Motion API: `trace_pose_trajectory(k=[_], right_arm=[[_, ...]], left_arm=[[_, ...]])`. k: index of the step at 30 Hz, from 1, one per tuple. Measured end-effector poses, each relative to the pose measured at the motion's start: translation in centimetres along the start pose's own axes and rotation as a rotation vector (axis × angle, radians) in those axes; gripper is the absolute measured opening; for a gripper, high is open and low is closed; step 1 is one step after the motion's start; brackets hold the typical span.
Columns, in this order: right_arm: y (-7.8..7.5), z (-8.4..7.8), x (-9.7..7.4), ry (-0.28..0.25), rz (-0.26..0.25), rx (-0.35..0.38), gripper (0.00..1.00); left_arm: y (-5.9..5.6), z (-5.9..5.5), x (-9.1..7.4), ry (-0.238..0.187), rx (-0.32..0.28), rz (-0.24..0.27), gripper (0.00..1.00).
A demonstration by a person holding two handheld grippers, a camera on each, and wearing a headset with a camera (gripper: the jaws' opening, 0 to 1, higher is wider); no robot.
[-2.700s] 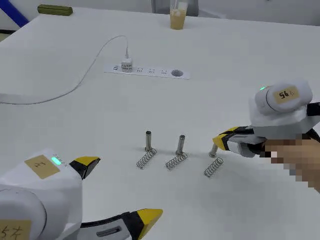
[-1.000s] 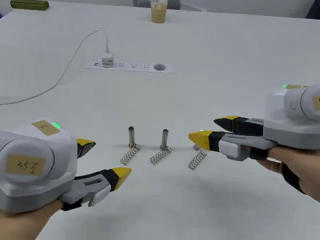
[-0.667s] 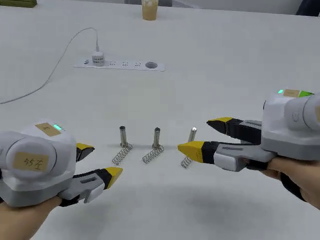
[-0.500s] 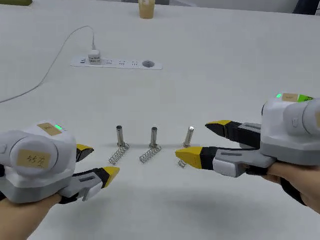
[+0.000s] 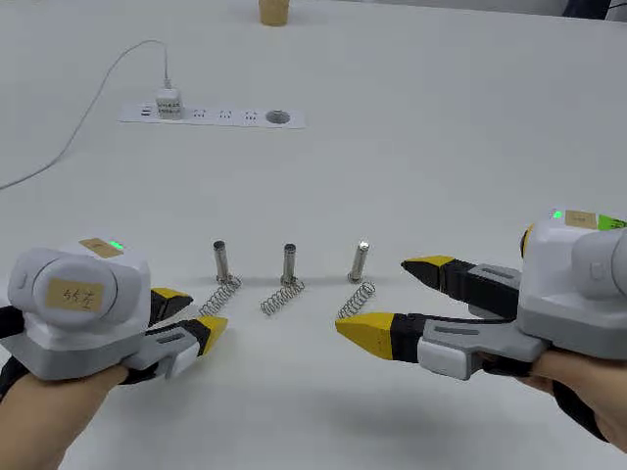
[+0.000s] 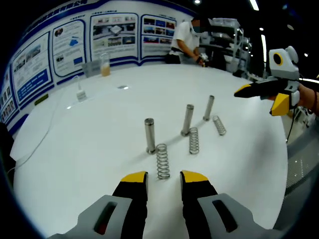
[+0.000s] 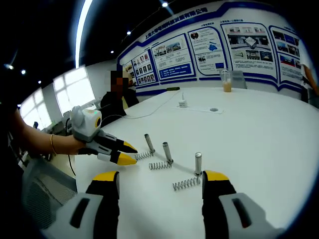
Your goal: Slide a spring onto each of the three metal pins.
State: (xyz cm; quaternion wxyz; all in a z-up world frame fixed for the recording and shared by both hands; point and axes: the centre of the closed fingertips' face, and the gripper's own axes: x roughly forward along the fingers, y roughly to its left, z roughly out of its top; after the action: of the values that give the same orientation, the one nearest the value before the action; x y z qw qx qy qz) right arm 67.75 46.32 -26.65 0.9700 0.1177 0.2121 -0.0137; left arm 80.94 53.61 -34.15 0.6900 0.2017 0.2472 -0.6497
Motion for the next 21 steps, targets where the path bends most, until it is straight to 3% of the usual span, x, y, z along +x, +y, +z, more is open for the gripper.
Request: trace_pose_trajectory(k=[10,14,21], right_arm=[[-0.51,-0.03,-0.2,-0.007,-0.025,0.025,0.67],[-0.45,0.24,-0.31,-0.025,-0.018,0.063,0.67],[-0.6,0.19,-0.37,-0.017,-0.041,0.058,0.65]], left_arm=[[-0.14,0.16,0.61,-0.017,0.035,-0.01,0.17],[-0.41,0.21,0.84,-0.007,0.059,-0.021,0.15],[-0.26,0.3,0.97,0.01,0.08,-0.018,0.12]])
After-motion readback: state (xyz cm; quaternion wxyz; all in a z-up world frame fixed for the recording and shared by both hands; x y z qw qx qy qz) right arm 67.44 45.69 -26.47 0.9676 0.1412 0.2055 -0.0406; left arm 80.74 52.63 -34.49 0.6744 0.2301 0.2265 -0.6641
